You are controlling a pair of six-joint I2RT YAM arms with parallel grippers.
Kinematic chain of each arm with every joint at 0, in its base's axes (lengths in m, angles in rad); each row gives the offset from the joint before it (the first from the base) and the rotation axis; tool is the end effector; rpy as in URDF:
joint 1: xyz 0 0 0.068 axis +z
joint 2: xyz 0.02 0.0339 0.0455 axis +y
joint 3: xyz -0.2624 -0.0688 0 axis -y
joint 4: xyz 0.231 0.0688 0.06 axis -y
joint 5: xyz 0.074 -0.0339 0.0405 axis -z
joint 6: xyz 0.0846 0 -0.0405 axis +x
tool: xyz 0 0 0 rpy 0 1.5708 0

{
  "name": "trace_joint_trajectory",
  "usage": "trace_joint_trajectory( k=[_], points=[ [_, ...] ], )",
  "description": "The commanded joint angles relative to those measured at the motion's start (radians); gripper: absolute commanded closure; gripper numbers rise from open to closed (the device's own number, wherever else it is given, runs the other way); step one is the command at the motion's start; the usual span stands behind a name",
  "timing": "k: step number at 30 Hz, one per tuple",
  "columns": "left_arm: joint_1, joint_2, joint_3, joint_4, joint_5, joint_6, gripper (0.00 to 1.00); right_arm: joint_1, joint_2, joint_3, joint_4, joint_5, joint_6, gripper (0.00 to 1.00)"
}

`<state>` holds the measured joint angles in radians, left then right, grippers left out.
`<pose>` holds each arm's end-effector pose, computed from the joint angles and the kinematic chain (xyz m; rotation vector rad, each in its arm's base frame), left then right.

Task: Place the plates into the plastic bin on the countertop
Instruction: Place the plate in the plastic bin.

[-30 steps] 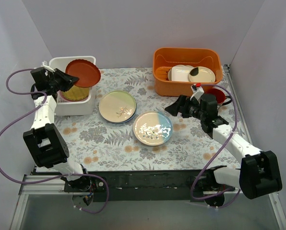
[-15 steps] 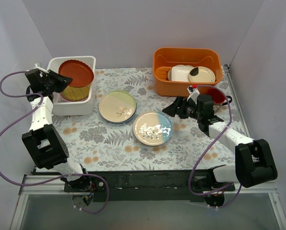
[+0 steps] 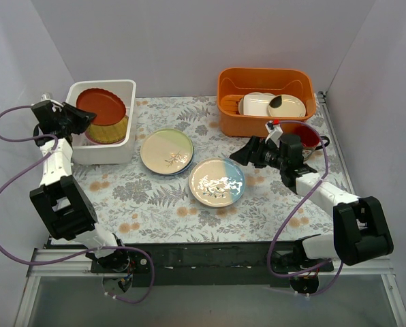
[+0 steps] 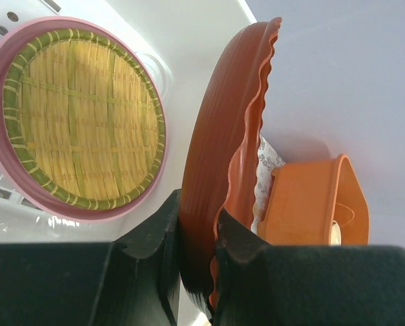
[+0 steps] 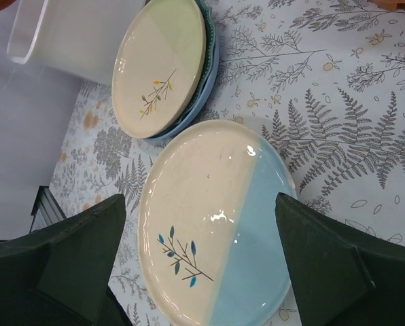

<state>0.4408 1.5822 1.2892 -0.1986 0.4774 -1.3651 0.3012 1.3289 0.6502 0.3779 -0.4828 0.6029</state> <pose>0.3720 0.1325 0.2962 -1.4959 1.5794 -1.0437 0.2909 0.1315 0.2258 -0.0566 1.9778 1.0578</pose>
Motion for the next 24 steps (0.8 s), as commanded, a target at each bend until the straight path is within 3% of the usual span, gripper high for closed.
trace_joint_trajectory(
  k=[1,24],
  points=[
    [0.006,-0.007,-0.002,0.014,-0.017,0.014,1.0,-0.001,0.009,-0.007,0.07,-0.022,0.008,0.02],
    [-0.04,0.194,0.125,-0.104,-0.112,0.073,1.0,0.021,0.093,-0.004,0.145,-0.054,0.046,0.03]
  ],
)
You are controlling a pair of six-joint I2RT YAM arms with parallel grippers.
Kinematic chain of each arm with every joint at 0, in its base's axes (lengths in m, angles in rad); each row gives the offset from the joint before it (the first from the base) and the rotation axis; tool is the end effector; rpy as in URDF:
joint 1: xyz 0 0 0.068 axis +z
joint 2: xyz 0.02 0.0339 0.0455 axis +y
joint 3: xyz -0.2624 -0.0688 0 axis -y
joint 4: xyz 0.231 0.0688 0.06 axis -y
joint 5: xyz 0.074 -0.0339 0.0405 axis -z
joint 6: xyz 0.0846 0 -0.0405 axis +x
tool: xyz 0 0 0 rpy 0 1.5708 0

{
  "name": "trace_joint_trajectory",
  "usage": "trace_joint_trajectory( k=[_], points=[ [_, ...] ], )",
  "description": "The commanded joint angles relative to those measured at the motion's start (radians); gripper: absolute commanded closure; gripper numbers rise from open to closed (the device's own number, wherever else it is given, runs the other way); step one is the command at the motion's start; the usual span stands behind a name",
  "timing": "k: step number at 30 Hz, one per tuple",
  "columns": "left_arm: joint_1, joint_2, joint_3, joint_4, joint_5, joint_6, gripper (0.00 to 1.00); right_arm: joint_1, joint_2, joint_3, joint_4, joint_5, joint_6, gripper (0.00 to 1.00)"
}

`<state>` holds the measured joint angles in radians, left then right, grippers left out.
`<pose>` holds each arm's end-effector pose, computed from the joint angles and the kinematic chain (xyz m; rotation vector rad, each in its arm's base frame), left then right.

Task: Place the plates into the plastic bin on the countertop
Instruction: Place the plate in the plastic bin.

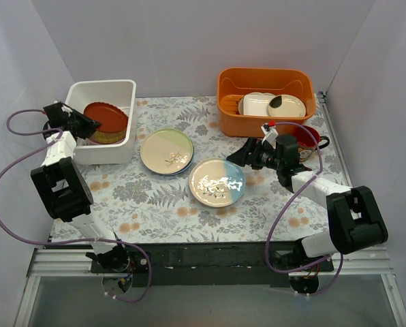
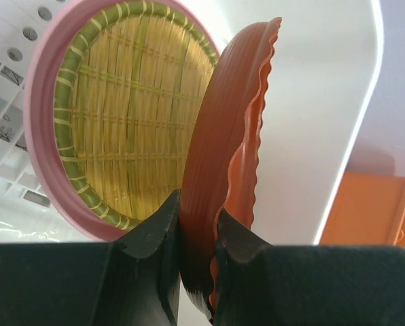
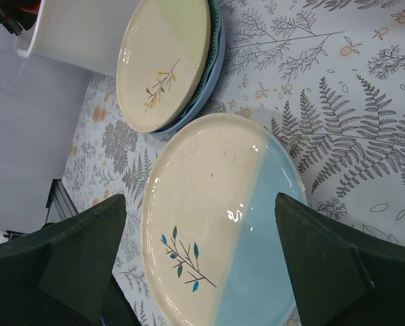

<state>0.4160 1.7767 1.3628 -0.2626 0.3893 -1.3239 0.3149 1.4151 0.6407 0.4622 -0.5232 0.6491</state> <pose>0.4045 0.1436 0.2371 -1.6477 1.6800 -0.9077 0.2974 0.1413 0.2088 -0.0510 2.0057 1.1318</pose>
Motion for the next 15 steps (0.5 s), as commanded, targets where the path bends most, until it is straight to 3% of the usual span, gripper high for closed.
trace_joint_trajectory(
  k=[1,8,11,12,15],
  points=[
    [-0.022,0.004,0.056,-0.05,-0.029,0.035,1.0,0.007,0.007,0.005,0.061,-0.014,0.0,0.03],
    [-0.033,0.033,0.091,-0.095,-0.05,0.055,0.95,0.01,0.024,0.007,0.07,-0.026,0.003,0.03],
    [-0.034,0.021,0.093,-0.098,-0.055,0.055,0.78,0.01,0.03,0.008,0.07,-0.026,0.001,0.03],
    [-0.034,0.02,0.093,-0.096,-0.056,0.057,0.66,0.009,0.031,0.008,0.07,-0.027,0.001,0.03],
    [-0.036,0.018,0.098,-0.101,-0.056,0.058,0.49,0.01,0.033,0.005,0.081,-0.028,0.0,0.03]
  ],
)
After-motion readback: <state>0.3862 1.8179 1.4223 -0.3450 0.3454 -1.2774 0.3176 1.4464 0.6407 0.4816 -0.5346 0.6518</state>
